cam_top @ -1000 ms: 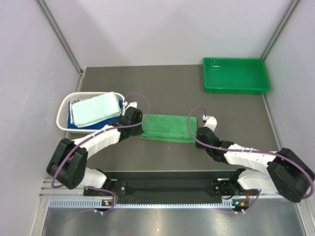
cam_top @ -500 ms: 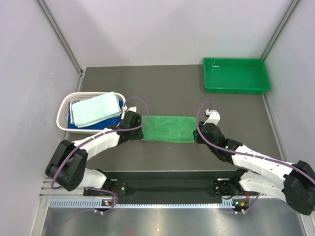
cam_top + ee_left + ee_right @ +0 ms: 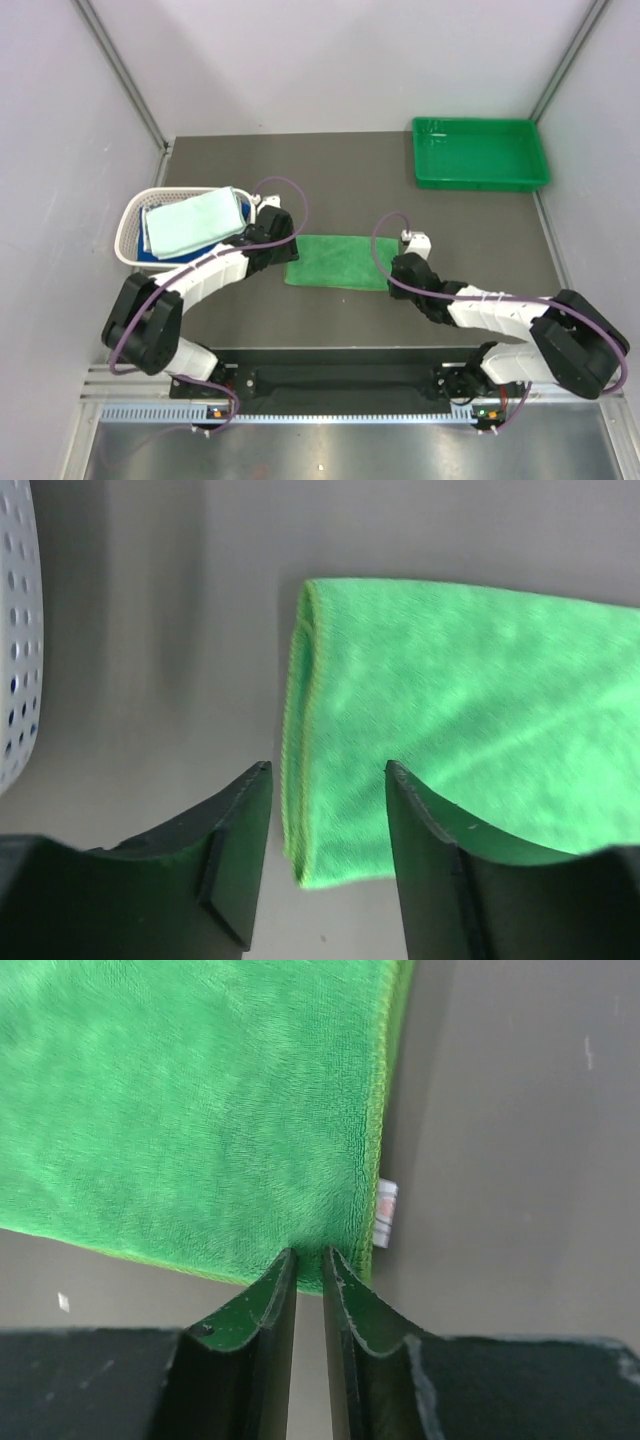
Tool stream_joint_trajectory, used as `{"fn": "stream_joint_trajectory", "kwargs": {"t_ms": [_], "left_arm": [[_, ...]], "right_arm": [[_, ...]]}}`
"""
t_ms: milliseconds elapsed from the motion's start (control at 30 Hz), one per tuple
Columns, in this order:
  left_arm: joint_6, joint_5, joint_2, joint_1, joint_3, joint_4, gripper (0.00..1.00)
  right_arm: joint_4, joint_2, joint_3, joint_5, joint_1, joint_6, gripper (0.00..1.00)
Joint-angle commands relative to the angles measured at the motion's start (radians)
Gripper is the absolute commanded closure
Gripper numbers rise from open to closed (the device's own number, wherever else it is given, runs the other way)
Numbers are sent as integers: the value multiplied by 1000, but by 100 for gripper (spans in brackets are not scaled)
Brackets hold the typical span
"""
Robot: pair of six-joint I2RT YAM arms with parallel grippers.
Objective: Fold and stack the towels
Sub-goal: Fold the towel
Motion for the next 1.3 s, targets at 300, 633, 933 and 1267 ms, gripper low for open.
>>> {"fn": "stream_joint_trajectory", "kwargs": {"t_ms": [300,633,933,1267], "left_arm": [[42,128,132,74,36,90,34],[27,268,182,130,0,86,31],[1,262,331,79,6,98,36],[-35,178,350,18,35,65,100]], "right_arm": [[69,-30,-100,-34,13,42,83],[83,-50,-117,-44,0,38,83],[55,-116,-117,-49,-8,34,82],[34,-173,-120,-58,-20,25,81]]}}
